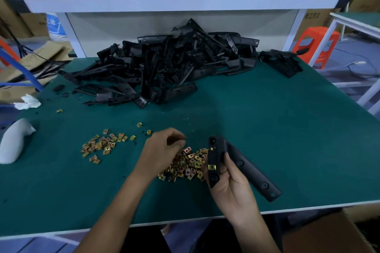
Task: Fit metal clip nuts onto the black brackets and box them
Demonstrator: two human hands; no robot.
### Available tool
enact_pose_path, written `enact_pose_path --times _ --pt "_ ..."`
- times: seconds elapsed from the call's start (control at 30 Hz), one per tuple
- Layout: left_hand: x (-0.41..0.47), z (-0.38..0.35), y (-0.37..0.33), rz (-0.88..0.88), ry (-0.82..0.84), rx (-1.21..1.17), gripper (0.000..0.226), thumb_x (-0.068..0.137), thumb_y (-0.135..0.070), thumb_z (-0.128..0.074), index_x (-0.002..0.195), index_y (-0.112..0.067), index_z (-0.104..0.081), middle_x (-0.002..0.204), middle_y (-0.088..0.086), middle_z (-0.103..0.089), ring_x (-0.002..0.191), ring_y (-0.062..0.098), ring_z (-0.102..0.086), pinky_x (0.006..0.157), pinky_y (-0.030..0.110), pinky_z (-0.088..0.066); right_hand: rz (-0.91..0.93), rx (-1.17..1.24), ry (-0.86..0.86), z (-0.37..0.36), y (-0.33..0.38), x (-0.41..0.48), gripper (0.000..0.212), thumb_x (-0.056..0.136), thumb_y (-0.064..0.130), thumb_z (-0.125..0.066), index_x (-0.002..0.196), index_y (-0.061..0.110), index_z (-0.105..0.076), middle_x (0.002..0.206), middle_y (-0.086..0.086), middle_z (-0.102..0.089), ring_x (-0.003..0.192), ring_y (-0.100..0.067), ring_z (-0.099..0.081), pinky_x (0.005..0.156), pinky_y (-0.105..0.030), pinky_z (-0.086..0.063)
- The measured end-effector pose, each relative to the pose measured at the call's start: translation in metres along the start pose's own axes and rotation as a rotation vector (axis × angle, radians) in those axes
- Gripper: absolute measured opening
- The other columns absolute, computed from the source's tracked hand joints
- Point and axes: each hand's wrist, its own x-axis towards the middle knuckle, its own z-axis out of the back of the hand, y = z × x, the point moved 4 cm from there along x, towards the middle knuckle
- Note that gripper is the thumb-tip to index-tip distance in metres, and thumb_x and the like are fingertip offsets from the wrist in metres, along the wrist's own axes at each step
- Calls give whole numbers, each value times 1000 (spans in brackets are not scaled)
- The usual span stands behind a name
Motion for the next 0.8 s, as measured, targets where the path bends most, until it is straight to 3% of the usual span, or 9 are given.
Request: enact_pose_path --times 0.17,0.33,0.4,0.5,0.63,0.8 --pt "-4 3 0 5 -45 11 4 95 -28 -69 93 -27 -71 84 -16 -72 82 -2 -66 70 16 -51 6 2 9 -4 1 -3 28 86 23 -58 90 12 -84 93 -10 -78 83 -16 -77 70 -31 -62" --pt "-6 4 -2 -30 -33 71 6 99 -29 -62 93 -30 -65 90 -18 -65 91 -4 -57 74 13 -42 22 -9 8 -4 1 -3 25 85 21 -60 91 14 -84 93 -9 -77 81 -15 -76 70 -32 -63" --pt "-9 4 -5 -27 -36 22 10 101 -31 -59 91 -33 -62 85 -15 -65 80 1 -58 66 15 -43 25 -23 15 -4 1 -3 25 86 21 -60 92 15 -84 94 -8 -78 82 -14 -76 70 -32 -62" --pt "-17 -2 -12 48 -48 -179 9 98 -28 -62 90 -30 -66 83 -8 -70 66 7 -58 59 21 -45 1 -40 47 -6 1 -5 29 90 23 -57 92 14 -84 94 -9 -79 84 -15 -77 69 -30 -62" --pt "-35 -23 -23 167 13 -580 15 87 -5 -74 94 -18 -75 89 -2 -76 84 8 -69 74 16 -52 -51 -66 89 -8 0 -6 39 99 26 -48 102 9 -82 104 -13 -78 95 -19 -77 73 -31 -62" --pt "-45 -38 -30 292 44 -838 18 87 7 -70 95 -9 -73 85 6 -74 76 13 -68 69 20 -56 -37 -110 76 -5 1 -5 38 100 25 -48 109 8 -80 109 -13 -77 99 -20 -76 77 -30 -61"
